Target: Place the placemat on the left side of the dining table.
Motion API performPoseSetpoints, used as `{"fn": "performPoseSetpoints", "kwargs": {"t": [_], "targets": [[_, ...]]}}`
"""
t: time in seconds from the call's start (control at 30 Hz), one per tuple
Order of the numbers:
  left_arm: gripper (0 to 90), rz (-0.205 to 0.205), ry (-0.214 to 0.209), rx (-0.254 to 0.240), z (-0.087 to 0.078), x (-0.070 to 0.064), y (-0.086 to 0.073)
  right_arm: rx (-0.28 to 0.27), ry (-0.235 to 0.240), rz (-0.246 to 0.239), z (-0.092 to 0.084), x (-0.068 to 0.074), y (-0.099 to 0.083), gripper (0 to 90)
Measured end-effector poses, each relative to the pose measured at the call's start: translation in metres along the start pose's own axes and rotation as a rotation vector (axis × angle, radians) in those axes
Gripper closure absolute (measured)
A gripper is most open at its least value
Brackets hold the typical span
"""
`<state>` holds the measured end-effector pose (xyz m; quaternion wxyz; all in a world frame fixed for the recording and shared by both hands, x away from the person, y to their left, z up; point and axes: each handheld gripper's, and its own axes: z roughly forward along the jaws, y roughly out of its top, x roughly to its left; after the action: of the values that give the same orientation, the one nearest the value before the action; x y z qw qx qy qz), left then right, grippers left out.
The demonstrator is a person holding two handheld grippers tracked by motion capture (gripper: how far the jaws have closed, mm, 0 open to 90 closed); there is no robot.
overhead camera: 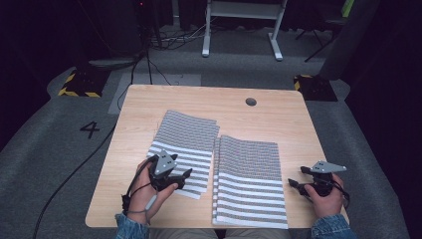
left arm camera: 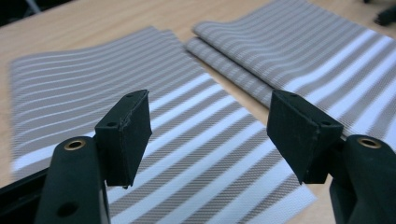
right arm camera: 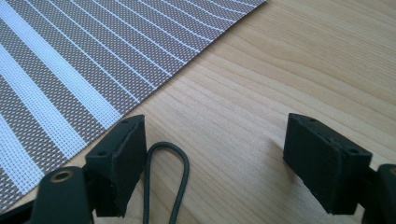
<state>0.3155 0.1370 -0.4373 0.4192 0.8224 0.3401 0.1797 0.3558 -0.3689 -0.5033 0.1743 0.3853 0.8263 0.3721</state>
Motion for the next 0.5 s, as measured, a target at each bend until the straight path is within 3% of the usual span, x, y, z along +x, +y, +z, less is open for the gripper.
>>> {"fn": "performPoseSetpoints", "kwargs": {"t": [0.03, 0.1, 0.13, 0.2, 0.27, 0.47, 0.5], "targets": [[30.2, 0.018, -0.037, 0.025, 0.01, -0.008, -0.001, 0.001, 0.002, -0.001, 0.0, 0.0, 0.0, 21.4], [29.8, 0.032, -0.047, 0.04, 0.015, -0.011, -0.002, 0.002, 0.002, -0.001, 0.0, 0.0, 0.0, 21.3], [28.9, 0.043, -0.078, 0.069, 0.025, -0.015, -0.004, 0.002, 0.001, -0.002, 0.0, 0.0, 0.0, 21.2], [28.7, 0.057, -0.081, 0.09, 0.029, -0.017, -0.006, 0.002, 0.001, -0.002, 0.0, 0.0, 0.0, 21.2], [28.1, 0.065, -0.108, 0.139, 0.044, -0.023, -0.012, 0.002, 0.001, -0.002, 0.0, 0.0, 0.0, 21.2], [27.6, 0.073, -0.127, 0.199, 0.06, -0.026, -0.02, 0.002, 0.001, -0.001, 0.0, 0.0, 0.0, 21.2], [27.6, 0.081, -0.11, 0.206, 0.061, -0.026, -0.021, 0.003, 0.001, -0.001, 0.0, 0.0, 0.0, 21.2]]}}
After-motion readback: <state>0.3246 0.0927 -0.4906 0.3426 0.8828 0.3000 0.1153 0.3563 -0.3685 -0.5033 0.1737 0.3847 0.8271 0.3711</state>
